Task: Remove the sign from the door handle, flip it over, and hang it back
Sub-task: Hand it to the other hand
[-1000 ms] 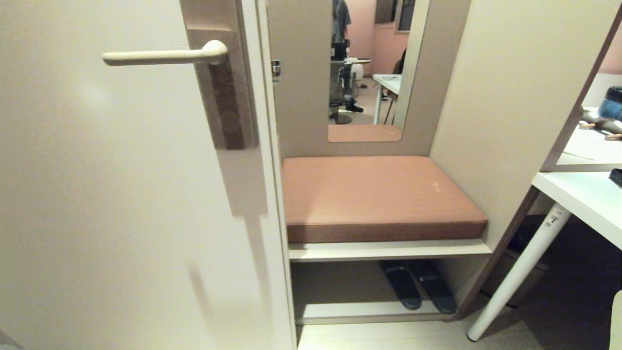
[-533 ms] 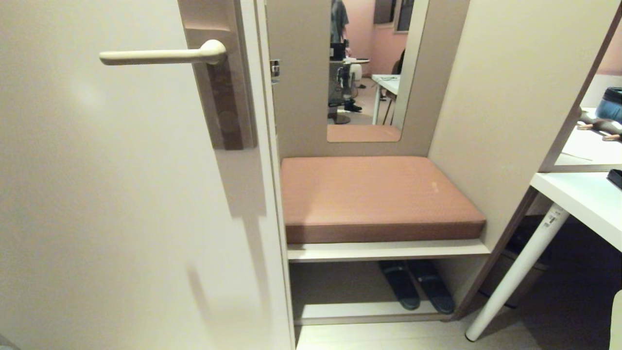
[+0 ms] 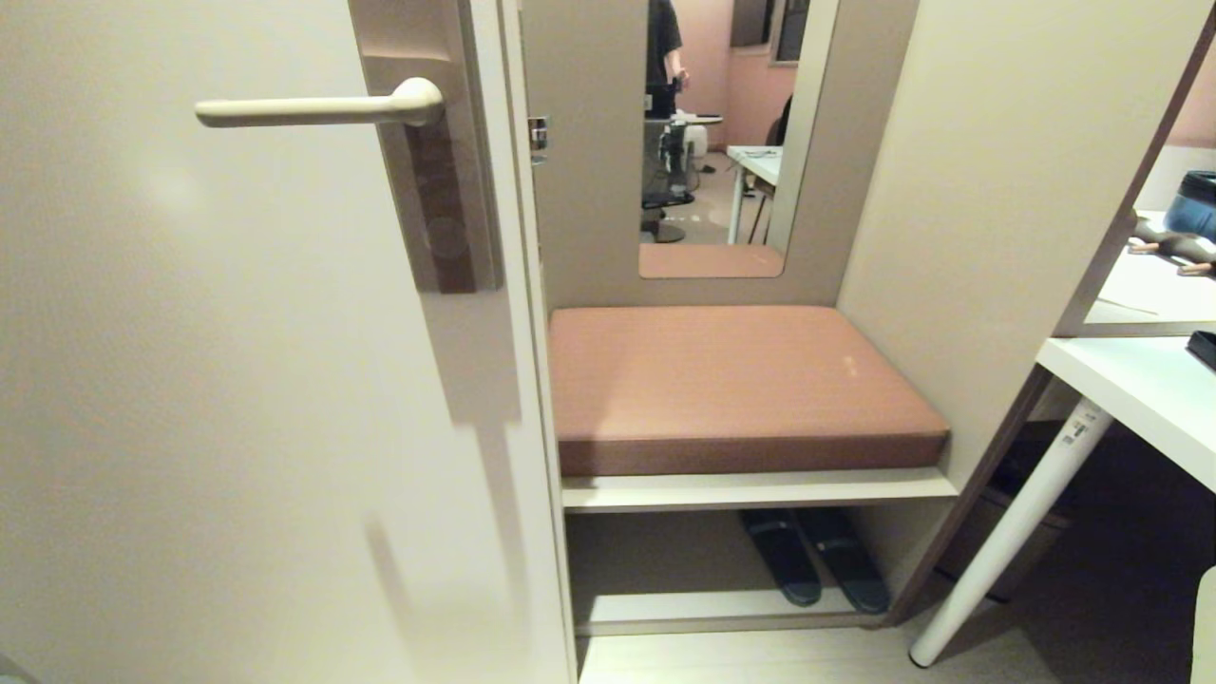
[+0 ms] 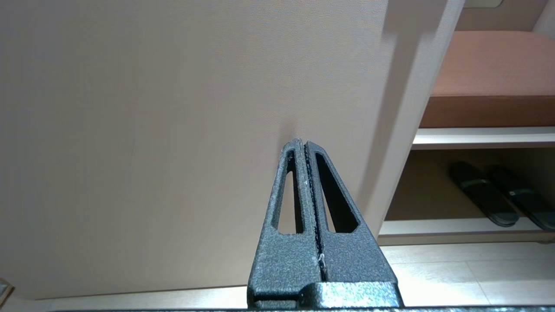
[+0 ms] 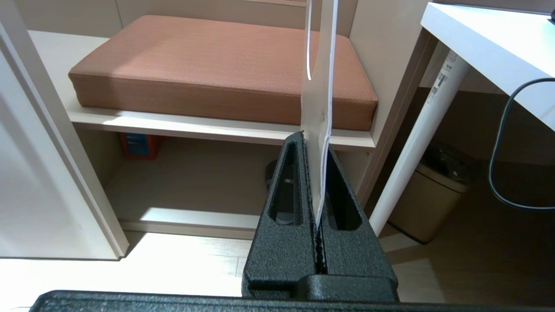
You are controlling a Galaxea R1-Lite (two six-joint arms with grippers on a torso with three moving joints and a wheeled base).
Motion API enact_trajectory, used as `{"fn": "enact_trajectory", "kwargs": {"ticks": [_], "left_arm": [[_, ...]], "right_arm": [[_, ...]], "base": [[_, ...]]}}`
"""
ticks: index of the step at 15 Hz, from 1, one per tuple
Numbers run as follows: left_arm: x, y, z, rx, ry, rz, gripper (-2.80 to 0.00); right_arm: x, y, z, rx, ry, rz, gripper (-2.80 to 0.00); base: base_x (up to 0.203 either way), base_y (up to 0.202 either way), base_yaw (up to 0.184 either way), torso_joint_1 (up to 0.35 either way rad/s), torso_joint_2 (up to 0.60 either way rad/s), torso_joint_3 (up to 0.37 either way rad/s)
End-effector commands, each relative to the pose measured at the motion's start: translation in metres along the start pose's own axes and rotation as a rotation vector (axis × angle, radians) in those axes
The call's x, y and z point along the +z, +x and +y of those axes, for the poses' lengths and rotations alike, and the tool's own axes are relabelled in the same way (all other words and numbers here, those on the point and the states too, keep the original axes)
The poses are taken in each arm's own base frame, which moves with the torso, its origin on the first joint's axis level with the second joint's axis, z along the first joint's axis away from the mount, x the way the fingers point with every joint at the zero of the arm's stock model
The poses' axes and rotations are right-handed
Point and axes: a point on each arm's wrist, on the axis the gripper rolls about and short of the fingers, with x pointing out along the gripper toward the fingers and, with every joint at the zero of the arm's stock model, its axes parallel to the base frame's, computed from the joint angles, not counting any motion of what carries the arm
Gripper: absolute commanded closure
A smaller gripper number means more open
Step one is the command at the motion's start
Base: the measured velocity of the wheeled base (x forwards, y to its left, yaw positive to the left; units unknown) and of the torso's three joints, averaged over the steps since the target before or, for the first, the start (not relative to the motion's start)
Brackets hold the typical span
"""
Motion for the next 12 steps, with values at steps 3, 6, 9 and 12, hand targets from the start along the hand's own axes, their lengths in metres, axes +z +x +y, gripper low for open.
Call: {"fn": "enact_trajectory", "kwargs": {"ticks": [3, 6, 9, 12], "left_arm": [[0.0000, 0.0000, 0.0000, 0.001, 0.000, 0.000, 0.00], [0.0000, 0.0000, 0.0000, 0.001, 0.000, 0.000, 0.00], [0.0000, 0.0000, 0.0000, 0.001, 0.000, 0.000, 0.00], [0.0000, 0.0000, 0.0000, 0.001, 0.000, 0.000, 0.00]], "right_arm": [[0.0000, 0.0001, 0.0000, 0.001, -0.001, 0.002, 0.00], [0.0000, 0.0001, 0.0000, 0.001, 0.004, 0.002, 0.00], [0.0000, 0.0001, -0.0001, -0.002, 0.015, 0.002, 0.00], [0.0002, 0.0001, 0.0000, 0.000, 0.010, 0.000, 0.00]], "base": [[0.000, 0.000, 0.000, 0.000, 0.00, 0.000], [0.000, 0.000, 0.000, 0.000, 0.00, 0.000], [0.000, 0.000, 0.000, 0.000, 0.00, 0.000], [0.000, 0.000, 0.000, 0.000, 0.00, 0.000]]}}
